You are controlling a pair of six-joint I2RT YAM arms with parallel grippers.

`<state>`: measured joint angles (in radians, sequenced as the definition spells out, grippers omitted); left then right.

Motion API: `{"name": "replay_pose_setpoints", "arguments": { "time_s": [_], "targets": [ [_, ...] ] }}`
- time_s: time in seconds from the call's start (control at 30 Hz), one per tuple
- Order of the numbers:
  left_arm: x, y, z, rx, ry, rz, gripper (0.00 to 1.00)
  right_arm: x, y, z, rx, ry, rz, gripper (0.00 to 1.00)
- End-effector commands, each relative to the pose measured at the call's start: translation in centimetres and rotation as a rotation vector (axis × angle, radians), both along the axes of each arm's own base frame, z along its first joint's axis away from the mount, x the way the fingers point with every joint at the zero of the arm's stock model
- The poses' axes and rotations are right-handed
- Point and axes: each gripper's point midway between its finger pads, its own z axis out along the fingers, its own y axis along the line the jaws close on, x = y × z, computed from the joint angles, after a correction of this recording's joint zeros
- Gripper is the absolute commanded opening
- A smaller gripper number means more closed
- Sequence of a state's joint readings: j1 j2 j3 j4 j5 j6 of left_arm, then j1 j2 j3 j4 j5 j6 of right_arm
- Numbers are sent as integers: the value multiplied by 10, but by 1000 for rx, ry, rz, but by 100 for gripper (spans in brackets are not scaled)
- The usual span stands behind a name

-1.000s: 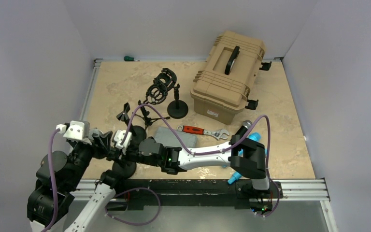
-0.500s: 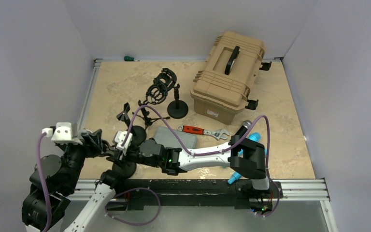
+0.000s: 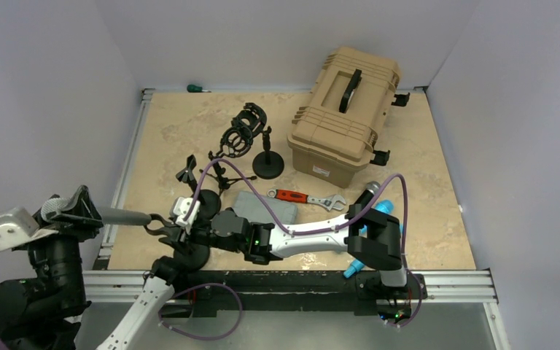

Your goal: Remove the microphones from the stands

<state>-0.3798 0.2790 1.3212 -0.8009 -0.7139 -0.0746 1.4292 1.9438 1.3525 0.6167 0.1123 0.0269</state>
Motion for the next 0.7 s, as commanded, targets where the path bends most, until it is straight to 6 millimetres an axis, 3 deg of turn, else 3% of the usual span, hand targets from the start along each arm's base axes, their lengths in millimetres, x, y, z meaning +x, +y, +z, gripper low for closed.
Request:
{"name": "replay_pose_setpoints", "arguments": {
  "time_s": [0.0, 0.2, 0.3, 0.37, 0.4, 0.43, 0.47, 0.5, 0.67],
  "targets": [
    [-9, -15, 28, -9, -79, -117, 0, 4, -1, 7, 4, 7, -17, 0],
    [-43, 2, 55, -108, -196, -92, 0, 6, -4, 6, -3, 14, -31, 0],
    [-54, -1, 61, -163, -234, -139, 0, 7, -4, 9, -5, 28, -42, 0],
    [-54, -8, 56, -194, -223, -183, 0, 6, -7, 11, -5, 32, -50, 18],
    [-53, -11, 52, -209, -214, -199, 0, 7, -10, 15, 1, 31, -55, 20],
    [-51, -13, 48, -219, -204, -208, 0, 7, -11, 14, -1, 29, -56, 18],
    [-49, -16, 44, -228, -197, -215, 0, 8, -14, 14, -2, 25, -68, 5],
    [-48, -16, 41, -236, -193, -216, 0, 9, -16, 12, -8, 23, -76, 0],
    [-44, -22, 32, -264, -184, -237, 0, 7, -27, -25, -99, -12, -92, 0]
  ]
}}
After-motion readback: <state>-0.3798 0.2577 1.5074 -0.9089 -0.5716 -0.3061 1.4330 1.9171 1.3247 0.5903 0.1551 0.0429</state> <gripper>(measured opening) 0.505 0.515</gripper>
